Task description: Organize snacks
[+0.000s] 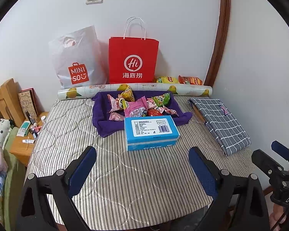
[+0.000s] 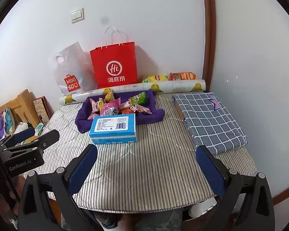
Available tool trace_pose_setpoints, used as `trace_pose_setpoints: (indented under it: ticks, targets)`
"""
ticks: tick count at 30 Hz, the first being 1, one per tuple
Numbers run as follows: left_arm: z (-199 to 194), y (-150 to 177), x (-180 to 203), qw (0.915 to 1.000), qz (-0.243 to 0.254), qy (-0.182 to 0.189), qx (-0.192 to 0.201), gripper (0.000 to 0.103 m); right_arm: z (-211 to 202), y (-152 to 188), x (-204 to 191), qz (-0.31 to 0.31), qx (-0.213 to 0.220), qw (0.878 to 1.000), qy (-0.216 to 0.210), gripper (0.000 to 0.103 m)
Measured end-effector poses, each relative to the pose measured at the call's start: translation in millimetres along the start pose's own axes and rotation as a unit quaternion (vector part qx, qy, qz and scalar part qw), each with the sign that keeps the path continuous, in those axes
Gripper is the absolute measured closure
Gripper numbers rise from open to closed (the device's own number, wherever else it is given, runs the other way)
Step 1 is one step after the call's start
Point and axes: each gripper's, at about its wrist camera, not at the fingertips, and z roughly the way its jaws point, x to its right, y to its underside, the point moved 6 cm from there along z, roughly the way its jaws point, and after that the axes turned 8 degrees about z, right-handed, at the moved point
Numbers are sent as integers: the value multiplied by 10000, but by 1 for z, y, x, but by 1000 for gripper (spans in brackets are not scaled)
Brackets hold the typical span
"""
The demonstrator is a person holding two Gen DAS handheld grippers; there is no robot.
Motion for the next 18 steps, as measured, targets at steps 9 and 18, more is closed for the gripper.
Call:
trace_pose_setpoints:
  ticks: [9, 18]
  targets:
    - [4, -1, 3, 10000, 31, 32, -47, 6, 4, 3, -1, -19, -50, 10000, -28, 2]
    - [3, -1, 4, 10000, 38, 52, -33, 6, 5, 3, -3, -26, -56, 10000, -59, 2]
